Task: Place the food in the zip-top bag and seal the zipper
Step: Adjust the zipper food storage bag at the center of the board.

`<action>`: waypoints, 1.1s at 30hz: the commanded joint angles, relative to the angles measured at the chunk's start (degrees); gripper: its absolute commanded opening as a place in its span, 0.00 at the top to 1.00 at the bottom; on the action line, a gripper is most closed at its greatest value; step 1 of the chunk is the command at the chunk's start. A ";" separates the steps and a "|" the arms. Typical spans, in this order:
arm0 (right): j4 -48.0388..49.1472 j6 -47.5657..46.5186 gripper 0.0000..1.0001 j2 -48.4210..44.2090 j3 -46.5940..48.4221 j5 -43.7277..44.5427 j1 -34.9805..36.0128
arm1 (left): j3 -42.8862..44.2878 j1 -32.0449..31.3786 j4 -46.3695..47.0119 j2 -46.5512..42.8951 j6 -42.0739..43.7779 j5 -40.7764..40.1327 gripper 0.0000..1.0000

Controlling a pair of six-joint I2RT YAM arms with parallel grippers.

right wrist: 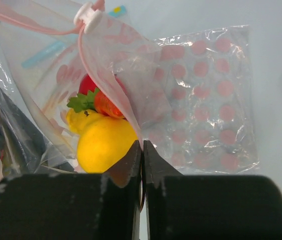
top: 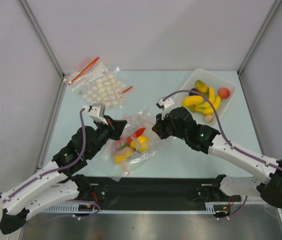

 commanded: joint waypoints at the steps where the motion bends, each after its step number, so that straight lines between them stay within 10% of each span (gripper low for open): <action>1: 0.53 1.49 0.97 -2.33 1.83 1.37 0.26 | 2.84 0.08 1.46 2.82 0.17 3.65 1.00; 12: 12.30 3.60 1.00 -6.90 -5.63 -6.01 -3.52 | 4.87 -1.15 6.81 13.11 0.43 23.52 0.80; 18: 12.67 4.22 1.00 -5.50 -5.73 -9.00 -5.89 | 4.86 -1.33 7.00 12.77 1.13 24.77 0.35; 22: 12.32 5.00 0.87 -5.50 -6.17 -10.84 -8.43 | 3.82 -1.33 6.03 8.38 1.84 20.64 0.15; 25: 13.19 5.97 0.63 -5.76 -6.87 -14.88 -11.25 | 1.80 -1.33 6.73 4.77 1.57 15.90 0.14; 33: 15.13 11.33 0.39 -5.41 -8.45 -23.68 -16.08 | 3.19 -1.33 5.07 9.07 1.75 13.34 0.19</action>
